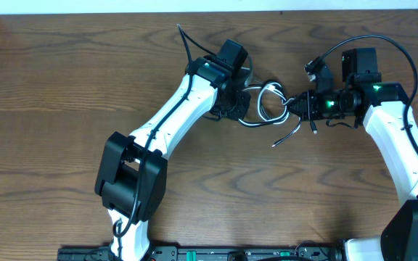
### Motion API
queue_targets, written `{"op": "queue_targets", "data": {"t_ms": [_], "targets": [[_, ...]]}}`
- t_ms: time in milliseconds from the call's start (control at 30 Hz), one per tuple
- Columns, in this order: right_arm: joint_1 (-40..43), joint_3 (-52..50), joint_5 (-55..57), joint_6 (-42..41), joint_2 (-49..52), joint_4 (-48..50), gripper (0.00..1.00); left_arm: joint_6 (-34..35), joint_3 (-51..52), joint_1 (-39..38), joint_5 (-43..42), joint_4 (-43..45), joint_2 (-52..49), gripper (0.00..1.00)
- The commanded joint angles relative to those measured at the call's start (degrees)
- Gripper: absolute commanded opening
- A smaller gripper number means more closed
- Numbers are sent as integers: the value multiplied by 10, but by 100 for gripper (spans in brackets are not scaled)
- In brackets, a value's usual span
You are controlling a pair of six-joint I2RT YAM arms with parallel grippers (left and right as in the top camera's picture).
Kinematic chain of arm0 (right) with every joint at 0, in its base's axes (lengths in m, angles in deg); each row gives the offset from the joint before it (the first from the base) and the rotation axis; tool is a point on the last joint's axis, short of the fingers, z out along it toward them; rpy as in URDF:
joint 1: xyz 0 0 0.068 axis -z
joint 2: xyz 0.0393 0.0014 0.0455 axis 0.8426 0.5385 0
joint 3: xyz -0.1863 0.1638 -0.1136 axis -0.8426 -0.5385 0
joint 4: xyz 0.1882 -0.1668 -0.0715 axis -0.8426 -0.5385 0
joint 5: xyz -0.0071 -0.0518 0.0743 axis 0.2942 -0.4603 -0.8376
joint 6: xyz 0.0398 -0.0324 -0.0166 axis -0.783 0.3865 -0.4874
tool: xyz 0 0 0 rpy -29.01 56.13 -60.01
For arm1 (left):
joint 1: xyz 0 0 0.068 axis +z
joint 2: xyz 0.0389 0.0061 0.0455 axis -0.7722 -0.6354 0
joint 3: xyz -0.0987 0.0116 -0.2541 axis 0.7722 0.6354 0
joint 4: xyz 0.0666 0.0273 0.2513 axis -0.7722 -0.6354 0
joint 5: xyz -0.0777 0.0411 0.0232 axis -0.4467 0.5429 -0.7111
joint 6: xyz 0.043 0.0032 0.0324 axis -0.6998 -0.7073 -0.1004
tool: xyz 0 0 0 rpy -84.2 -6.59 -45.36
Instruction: Untangle cables
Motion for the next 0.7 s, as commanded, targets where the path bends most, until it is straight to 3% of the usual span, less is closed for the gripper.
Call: {"op": "queue_targets", "data": {"t_ms": [0, 267, 400, 533, 667], "targets": [[-3, 10, -8, 15, -15, 0, 1, -8, -9, 3, 4, 2, 3, 24], [-3, 10, -8, 15, -15, -1, 1, -25, -17, 3, -101, 30, 16, 27], [-3, 10, -8, 15, -15, -4, 1, -20, -17, 3, -103, 39, 16, 42], [-3, 10, -1, 15, -15, -7, 1, -20, -16, 3, -103, 38, 16, 51], [-3, 10, 7, 15, -14, -9, 1, -9, -16, 3, -100, 38, 16, 52]]}}
